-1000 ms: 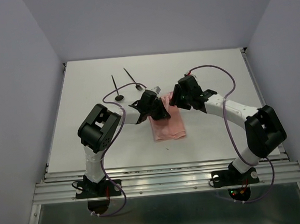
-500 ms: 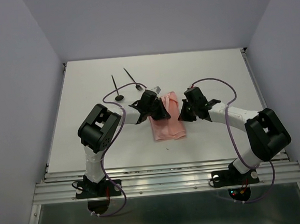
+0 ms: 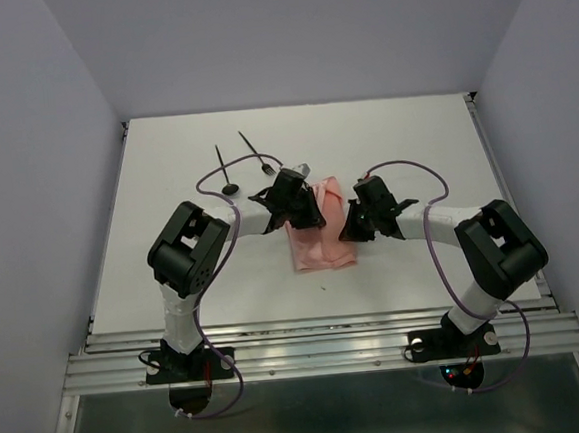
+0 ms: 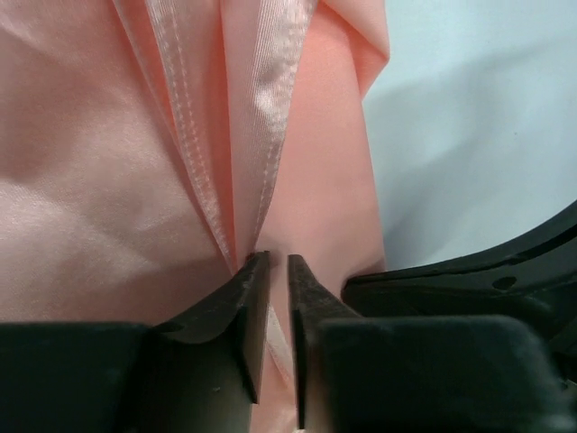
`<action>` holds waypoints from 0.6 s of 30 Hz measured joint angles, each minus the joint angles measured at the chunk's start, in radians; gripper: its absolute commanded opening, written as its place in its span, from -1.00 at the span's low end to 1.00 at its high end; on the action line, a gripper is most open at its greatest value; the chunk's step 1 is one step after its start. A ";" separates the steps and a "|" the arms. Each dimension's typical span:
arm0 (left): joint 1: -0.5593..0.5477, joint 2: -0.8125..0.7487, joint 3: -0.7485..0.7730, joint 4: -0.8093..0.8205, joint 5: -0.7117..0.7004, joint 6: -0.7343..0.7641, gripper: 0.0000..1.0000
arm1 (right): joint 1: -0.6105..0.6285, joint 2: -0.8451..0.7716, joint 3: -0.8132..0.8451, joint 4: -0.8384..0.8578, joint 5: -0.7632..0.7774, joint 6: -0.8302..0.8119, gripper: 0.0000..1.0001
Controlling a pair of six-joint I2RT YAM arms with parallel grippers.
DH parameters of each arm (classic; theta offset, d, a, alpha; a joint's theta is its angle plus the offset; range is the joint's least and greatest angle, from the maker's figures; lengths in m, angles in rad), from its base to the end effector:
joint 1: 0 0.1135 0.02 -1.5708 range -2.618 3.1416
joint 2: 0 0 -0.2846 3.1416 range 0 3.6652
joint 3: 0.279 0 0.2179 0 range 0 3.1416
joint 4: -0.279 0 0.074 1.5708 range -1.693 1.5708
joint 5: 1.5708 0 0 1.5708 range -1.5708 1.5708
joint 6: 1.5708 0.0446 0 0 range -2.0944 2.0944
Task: Fold the napkin into a case and place the utensils inside
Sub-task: Smooth out the 2/3-rectangle-folded napkin.
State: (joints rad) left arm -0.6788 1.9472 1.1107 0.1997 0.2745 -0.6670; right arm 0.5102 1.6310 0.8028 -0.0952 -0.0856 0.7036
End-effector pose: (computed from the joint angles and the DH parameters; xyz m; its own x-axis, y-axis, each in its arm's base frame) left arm 0.3065 -0.2628 0.1934 -0.8424 -0.0855 -0.5320 0.3218 0.7121 -0.6240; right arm 0.2551 0.1471 0.1894 -0.8747 0.2492 -0.4158 0.0450 0.8958 0.4422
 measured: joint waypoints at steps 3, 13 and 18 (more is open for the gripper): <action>0.000 -0.010 0.052 -0.077 -0.049 0.025 0.19 | 0.000 0.000 0.000 0.000 0.001 0.001 -0.99; 0.000 0.039 0.303 -0.255 -0.193 0.096 0.88 | 0.000 0.000 0.000 0.000 0.002 0.001 -0.99; 0.000 0.113 0.369 -0.311 -0.245 0.121 0.68 | 0.000 -0.001 0.000 -0.001 0.002 0.002 -0.99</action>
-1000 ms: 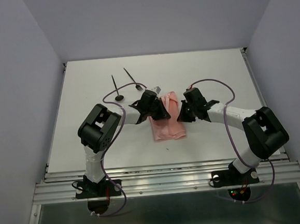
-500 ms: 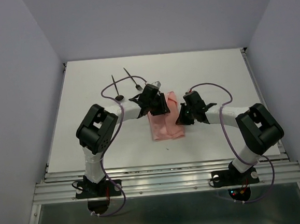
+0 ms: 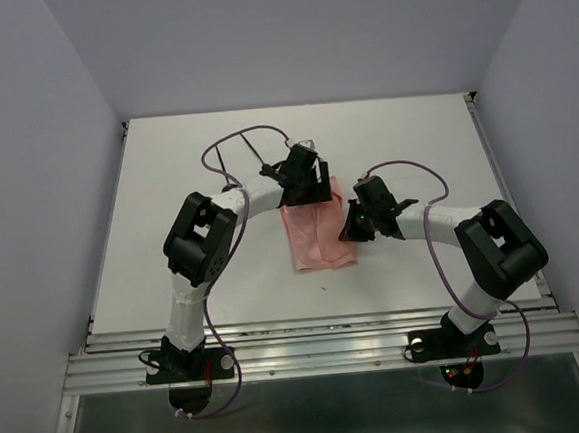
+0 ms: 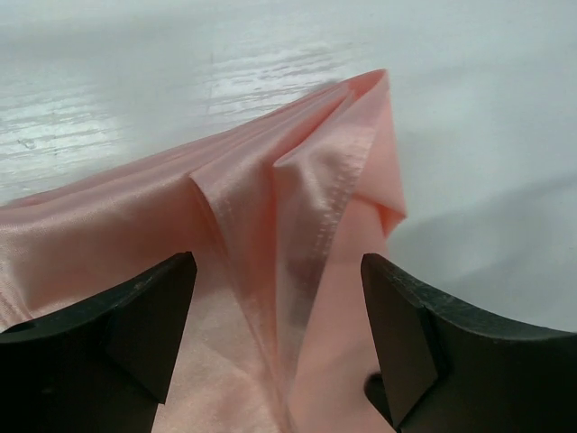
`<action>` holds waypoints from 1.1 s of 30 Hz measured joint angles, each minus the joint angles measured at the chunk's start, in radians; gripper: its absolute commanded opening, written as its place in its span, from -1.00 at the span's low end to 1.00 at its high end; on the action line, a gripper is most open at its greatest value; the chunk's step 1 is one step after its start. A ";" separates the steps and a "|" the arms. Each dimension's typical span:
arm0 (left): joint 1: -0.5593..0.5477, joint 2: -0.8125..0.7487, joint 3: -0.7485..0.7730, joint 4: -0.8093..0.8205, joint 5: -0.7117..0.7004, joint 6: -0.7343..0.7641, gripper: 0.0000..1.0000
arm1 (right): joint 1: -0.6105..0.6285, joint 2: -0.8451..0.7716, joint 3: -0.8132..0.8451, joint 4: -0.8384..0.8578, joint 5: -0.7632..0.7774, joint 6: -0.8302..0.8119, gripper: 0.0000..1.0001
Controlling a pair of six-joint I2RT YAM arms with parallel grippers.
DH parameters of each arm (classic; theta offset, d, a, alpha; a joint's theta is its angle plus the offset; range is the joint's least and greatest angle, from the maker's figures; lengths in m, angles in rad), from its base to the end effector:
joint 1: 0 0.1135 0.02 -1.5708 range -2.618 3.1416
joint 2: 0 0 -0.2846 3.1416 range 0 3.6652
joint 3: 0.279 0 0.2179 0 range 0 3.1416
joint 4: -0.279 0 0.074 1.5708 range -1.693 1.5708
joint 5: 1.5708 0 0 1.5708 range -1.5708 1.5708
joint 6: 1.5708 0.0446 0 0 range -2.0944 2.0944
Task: Fold the napkin into a case and place the utensils inside
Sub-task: Smooth out the 2/3-rectangle-folded napkin.
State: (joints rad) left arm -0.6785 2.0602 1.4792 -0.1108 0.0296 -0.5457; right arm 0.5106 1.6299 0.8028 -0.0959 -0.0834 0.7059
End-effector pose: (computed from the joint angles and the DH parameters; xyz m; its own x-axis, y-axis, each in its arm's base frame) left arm 0.3520 -0.2854 0.2242 -0.7593 -0.0542 -0.6485 0.2937 0.8607 -0.4158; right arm 0.2549 0.1470 0.1896 -0.8738 0.2515 -0.4161 0.0473 0.8958 0.4420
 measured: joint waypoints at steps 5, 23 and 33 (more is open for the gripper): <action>0.000 0.044 0.043 -0.053 -0.032 0.020 0.55 | 0.000 0.000 0.000 0.000 0.000 0.002 -0.99; 0.015 0.053 0.076 -0.058 -0.056 0.029 -0.21 | 0.000 -0.013 -0.013 -0.001 0.003 0.002 -0.99; 0.059 0.053 0.028 0.015 0.000 0.005 -0.63 | 0.000 -0.014 -0.013 -0.002 0.003 0.001 -0.99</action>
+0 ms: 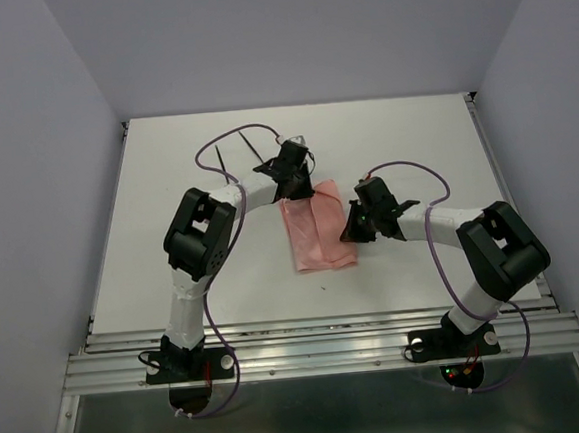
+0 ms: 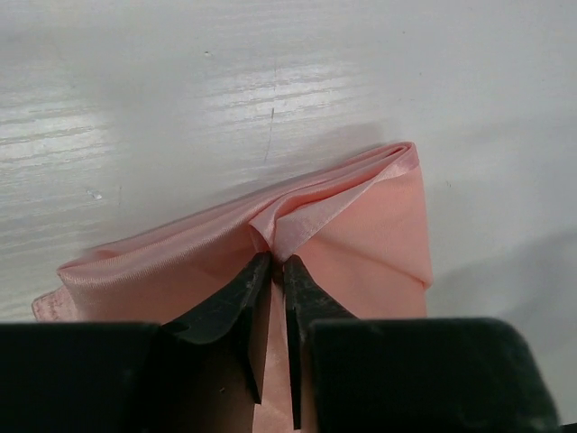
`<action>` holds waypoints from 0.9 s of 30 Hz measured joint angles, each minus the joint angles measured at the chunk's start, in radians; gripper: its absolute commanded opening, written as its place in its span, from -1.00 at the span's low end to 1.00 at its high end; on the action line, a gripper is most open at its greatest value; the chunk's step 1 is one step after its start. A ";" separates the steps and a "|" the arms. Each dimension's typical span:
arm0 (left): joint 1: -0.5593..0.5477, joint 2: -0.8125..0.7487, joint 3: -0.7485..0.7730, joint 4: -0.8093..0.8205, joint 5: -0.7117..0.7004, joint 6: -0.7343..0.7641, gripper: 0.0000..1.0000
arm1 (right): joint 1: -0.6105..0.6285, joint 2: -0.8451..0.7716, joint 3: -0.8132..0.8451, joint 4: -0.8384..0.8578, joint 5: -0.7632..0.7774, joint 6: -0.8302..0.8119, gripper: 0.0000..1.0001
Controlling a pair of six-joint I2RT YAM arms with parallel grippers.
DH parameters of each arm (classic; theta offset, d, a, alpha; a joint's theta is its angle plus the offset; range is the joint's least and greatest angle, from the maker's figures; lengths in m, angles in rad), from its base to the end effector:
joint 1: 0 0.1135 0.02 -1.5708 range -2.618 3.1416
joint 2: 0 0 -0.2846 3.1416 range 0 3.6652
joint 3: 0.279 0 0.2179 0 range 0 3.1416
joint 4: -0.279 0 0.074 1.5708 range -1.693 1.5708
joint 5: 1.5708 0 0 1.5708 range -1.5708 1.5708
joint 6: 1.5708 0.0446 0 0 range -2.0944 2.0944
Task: Fold the napkin into a case and place the utensils inside
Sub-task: Smooth out the 2/3-rectangle-folded napkin.
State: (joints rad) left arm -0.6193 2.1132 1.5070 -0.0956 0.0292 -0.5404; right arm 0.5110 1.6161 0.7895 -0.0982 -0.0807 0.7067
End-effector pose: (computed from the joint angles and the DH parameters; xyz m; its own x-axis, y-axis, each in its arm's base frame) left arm 0.3769 -0.2703 0.2107 -0.7586 -0.0907 -0.6452 0.2427 0.8796 -0.4091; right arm 0.2514 0.1451 0.1898 -0.8737 0.2522 -0.4160 0.0494 0.8967 0.4398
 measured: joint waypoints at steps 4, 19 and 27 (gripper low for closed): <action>0.015 0.000 -0.016 0.027 0.039 -0.008 -0.74 | 0.000 -0.003 0.000 -0.006 0.000 -0.001 -0.99; 0.048 0.020 -0.060 0.137 0.182 -0.009 -1.00 | 0.000 -0.014 0.056 -0.114 0.050 -0.061 -0.88; 0.052 0.022 -0.061 0.145 0.205 0.008 -1.00 | -0.028 0.054 0.278 -0.144 0.099 -0.115 -0.84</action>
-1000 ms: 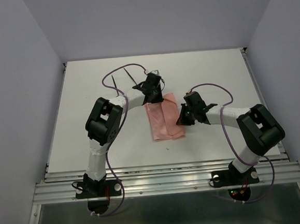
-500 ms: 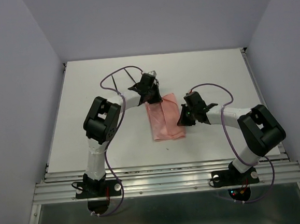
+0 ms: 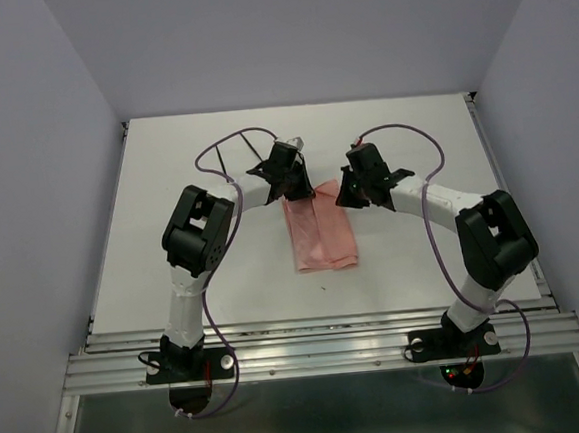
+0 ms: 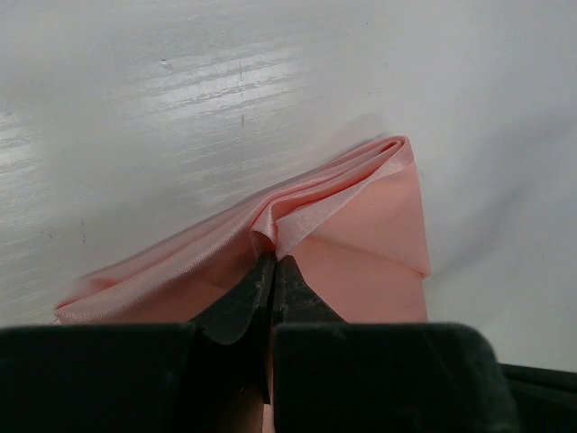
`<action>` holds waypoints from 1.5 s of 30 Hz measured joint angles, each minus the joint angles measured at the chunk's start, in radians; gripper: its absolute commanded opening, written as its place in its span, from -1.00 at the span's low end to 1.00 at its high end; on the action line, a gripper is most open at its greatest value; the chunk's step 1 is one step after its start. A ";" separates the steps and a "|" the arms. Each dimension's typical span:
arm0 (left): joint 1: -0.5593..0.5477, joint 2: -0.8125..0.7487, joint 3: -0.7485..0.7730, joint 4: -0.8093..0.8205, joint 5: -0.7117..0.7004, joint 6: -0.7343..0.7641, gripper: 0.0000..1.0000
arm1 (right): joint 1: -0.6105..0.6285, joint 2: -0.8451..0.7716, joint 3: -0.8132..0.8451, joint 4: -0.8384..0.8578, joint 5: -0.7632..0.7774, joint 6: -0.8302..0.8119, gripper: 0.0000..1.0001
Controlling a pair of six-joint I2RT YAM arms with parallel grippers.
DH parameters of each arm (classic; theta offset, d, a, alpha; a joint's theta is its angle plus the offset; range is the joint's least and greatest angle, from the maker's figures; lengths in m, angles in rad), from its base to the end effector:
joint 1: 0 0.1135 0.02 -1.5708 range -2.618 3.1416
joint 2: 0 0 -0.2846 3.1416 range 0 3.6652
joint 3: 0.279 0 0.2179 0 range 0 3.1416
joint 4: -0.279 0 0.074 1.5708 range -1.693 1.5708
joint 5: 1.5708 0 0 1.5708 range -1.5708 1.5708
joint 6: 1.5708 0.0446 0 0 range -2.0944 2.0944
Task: Fold the napkin into a case and place the utensils inside
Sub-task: Smooth out the 2/3-rectangle-folded napkin.
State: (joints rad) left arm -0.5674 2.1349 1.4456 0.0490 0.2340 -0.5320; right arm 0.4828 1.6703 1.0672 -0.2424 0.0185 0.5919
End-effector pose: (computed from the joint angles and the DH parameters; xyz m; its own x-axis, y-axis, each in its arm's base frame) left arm 0.3875 -0.2592 0.1970 -0.7789 -0.0887 -0.6208 0.3301 0.7837 -0.5262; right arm 0.2958 0.1541 0.2386 -0.8029 0.2090 -0.5582 -0.0064 0.9335 0.3586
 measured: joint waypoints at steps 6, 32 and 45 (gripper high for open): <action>0.000 0.000 0.000 -0.001 0.002 0.019 -1.00 | -0.025 0.124 0.147 0.000 0.008 -0.024 -0.52; 0.027 0.041 0.083 -0.048 0.003 0.083 -1.00 | -0.059 0.174 0.167 -0.041 0.019 -0.066 0.01; 0.033 0.056 0.121 -0.069 0.002 0.103 -1.00 | -0.059 -0.074 -0.239 0.047 -0.204 -0.003 0.11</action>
State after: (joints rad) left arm -0.5346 2.1914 1.5661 -0.0196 0.2356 -0.4286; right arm 0.4236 1.5967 0.8284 -0.1951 -0.1856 0.5888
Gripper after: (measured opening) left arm 0.098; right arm 0.556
